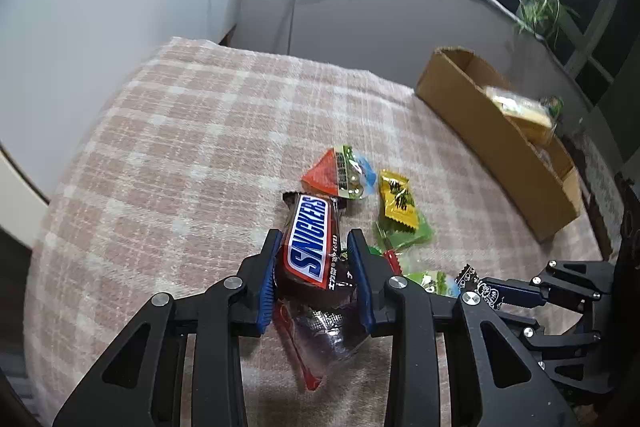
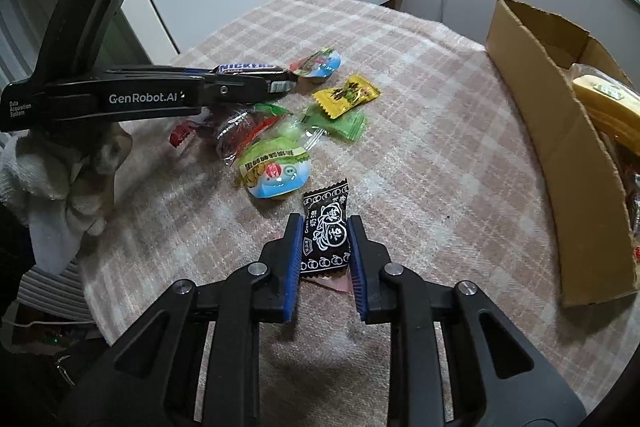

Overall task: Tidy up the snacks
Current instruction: 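Carry the Snickers bar and black packet over the box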

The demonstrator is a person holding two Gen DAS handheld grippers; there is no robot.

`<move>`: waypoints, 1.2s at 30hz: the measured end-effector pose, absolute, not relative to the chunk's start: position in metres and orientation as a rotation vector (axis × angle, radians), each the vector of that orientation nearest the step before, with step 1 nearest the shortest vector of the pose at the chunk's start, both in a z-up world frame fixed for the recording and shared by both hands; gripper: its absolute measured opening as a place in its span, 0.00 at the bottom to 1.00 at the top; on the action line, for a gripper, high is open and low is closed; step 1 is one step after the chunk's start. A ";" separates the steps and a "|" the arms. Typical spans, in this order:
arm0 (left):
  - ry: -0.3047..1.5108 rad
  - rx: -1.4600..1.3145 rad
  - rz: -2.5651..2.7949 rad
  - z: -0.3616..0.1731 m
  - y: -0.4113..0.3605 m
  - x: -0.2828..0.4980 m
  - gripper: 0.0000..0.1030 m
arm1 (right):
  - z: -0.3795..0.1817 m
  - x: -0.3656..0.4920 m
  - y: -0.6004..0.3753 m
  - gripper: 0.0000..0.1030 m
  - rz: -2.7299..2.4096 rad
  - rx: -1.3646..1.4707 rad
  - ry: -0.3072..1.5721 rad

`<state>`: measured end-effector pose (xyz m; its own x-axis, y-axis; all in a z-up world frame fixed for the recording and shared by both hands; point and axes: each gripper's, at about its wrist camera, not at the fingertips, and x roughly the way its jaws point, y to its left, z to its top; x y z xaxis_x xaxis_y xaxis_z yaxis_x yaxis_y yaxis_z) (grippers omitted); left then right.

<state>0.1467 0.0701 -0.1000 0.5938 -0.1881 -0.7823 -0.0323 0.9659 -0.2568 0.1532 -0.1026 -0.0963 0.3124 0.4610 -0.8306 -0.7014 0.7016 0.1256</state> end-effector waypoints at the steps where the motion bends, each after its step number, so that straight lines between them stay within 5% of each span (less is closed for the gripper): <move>1: 0.927 -0.267 -0.090 -0.098 0.072 0.146 0.30 | -0.095 0.153 -0.104 0.22 0.775 -0.270 0.980; 36: 0.745 -0.292 -0.226 -0.016 0.021 0.164 0.29 | -0.012 0.175 -0.224 0.22 0.607 0.007 0.776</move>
<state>0.1641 0.0210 -0.0164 0.7142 -0.3033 -0.6308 0.0977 0.9356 -0.3392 0.1750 -0.2240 -0.0116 0.5526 0.5162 -0.6544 -0.5113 0.8300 0.2229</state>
